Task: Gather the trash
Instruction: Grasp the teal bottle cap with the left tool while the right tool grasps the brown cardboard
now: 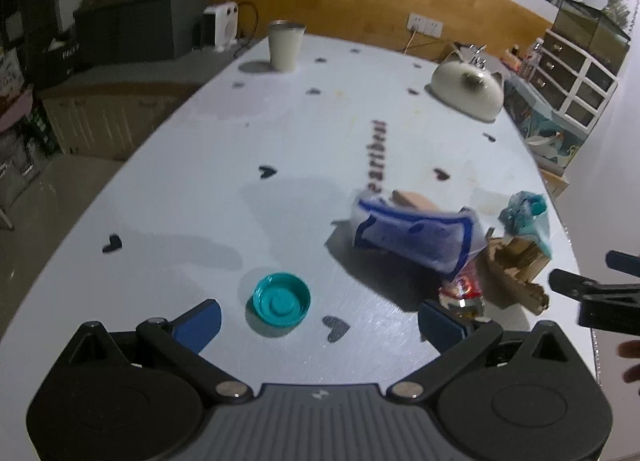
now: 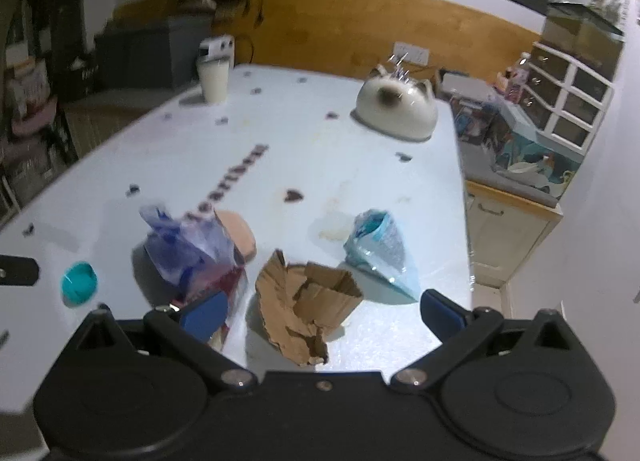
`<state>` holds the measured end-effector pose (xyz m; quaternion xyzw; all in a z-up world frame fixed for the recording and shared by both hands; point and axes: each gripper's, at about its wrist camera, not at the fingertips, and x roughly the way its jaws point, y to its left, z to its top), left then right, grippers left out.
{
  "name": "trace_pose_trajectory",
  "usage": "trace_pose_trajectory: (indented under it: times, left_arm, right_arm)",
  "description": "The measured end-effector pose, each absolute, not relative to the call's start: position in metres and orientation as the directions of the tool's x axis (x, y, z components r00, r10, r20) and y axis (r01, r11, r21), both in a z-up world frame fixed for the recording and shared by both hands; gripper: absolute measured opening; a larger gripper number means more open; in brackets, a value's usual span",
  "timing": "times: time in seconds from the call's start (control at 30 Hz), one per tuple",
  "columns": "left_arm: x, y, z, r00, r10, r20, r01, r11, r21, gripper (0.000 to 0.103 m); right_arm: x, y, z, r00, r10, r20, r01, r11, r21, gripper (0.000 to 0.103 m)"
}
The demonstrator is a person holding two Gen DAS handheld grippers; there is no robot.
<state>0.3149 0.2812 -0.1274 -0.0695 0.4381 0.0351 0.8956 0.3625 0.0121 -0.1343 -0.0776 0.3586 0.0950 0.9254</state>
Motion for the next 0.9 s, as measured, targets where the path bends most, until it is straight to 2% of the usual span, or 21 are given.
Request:
trace_pose_trajectory:
  times: [0.4,0.7,0.8,0.9]
  left_arm:
    - [0.336,0.294,-0.161,0.584,0.004,-0.812,-0.151,0.983,-0.104,0.103]
    - [0.354,0.294,-0.199,0.587,0.035,-0.809,-0.166,0.983,-0.078,0.102]
    - [0.359,0.291,-0.208,0.583,0.055,-0.810,-0.160,0.986,-0.049,0.098]
    - [0.363,0.289,-0.216,0.572,0.069,-0.818,-0.163,0.986,-0.031,0.090]
  right_arm:
    - [0.428,0.036,-0.196,0.621,0.060,-0.782,-0.299,0.940,-0.166,0.103]
    - [0.452,0.038,-0.211,0.593,0.063,-0.803,-0.318,0.934,-0.161,0.102]
    - [0.451,0.037,-0.211,0.594,0.075,-0.801,-0.313,0.939,-0.145,0.086]
    - [0.451,0.034,-0.209,0.597,0.081,-0.798,-0.299,0.946,-0.128,0.082]
